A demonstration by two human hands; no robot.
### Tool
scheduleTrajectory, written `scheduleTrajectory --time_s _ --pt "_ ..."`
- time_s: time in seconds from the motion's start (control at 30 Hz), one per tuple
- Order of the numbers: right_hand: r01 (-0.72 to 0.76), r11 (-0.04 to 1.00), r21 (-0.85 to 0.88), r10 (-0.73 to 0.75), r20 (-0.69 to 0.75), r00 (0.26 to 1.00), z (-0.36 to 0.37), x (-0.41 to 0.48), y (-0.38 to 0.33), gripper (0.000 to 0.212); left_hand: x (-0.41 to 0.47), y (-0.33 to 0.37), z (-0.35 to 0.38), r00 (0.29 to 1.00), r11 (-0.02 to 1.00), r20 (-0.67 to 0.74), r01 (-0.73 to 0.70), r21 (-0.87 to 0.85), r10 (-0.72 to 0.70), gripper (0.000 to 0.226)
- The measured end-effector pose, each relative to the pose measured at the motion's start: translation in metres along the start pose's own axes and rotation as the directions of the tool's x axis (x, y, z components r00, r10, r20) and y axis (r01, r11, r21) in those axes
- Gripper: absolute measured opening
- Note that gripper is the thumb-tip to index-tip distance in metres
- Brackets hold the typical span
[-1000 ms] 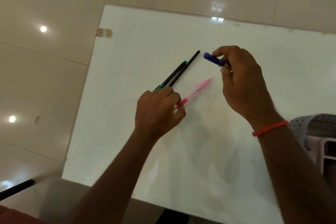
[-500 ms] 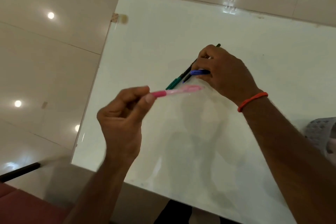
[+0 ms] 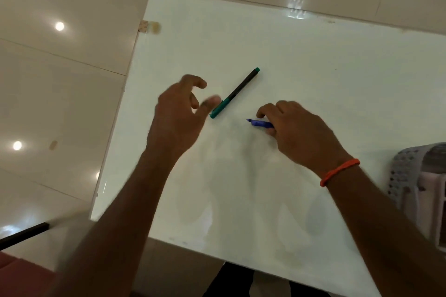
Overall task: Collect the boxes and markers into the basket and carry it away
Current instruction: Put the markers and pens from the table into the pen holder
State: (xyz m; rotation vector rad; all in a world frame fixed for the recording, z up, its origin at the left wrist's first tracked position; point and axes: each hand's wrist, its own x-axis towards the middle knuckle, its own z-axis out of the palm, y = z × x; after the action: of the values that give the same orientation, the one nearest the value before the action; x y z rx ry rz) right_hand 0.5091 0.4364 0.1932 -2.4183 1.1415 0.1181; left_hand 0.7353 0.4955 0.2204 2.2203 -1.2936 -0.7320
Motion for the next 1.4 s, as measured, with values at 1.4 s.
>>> scheduleTrajectory --time_s 1.4 --pt "0.135 0.344 0.929 0.684 -0.346 0.642 -0.122 -0.259 0.140 0.020 -0.139 0.264 0.151 0.858 0.701 -0.224 -0.508 -0.500 0.462 0.014"
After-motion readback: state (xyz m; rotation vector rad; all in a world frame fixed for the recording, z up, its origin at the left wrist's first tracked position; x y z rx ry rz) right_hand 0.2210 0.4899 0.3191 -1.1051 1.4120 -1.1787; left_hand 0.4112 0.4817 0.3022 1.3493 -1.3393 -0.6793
